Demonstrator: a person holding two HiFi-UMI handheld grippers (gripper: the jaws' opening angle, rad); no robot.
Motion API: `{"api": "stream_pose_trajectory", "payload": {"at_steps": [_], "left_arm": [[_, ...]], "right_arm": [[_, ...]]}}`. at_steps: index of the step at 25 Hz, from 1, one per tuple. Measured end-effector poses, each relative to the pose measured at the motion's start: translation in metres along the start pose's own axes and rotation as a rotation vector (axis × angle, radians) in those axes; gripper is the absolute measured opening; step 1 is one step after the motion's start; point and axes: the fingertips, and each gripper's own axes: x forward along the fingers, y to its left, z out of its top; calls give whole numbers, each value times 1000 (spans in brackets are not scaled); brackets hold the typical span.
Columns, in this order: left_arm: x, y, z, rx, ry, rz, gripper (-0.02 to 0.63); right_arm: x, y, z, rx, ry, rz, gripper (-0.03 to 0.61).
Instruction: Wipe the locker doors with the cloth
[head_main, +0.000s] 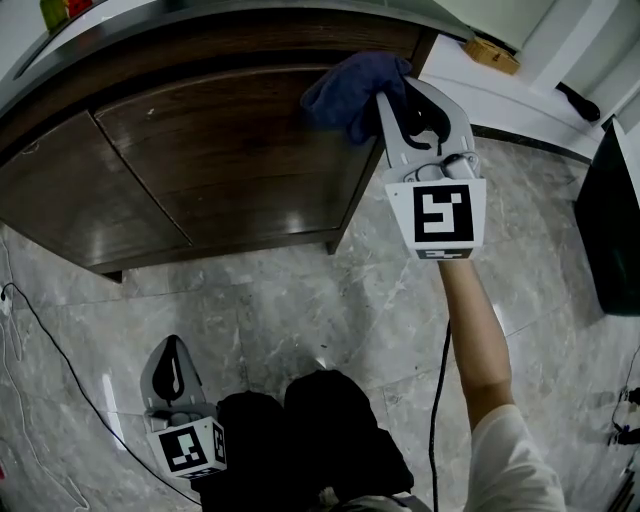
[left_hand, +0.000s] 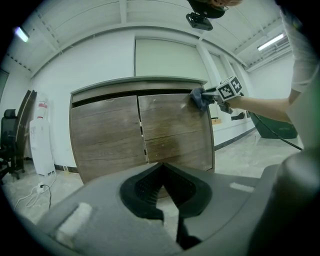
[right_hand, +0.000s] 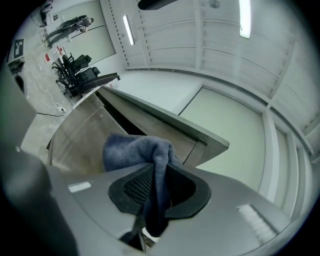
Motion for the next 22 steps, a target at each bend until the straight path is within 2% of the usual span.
{"api": "stream_pose_trajectory", "payload": {"at_steps": [2,5,15,22], "left_arm": [[0,-1,1,0,-2,1,2],[-4,0,1,0,7,8,2],[-7,12,-3,-3,14,35,2],[-5,14,-14,-12,35,40,2]], "right_arm": [[0,0,-1,8,-3,-5,72],[-7,20,-24,37,28,8,72],[-39,135,-156,67,170,44,72],[-57,201,-228,95,302,121,72]]}}
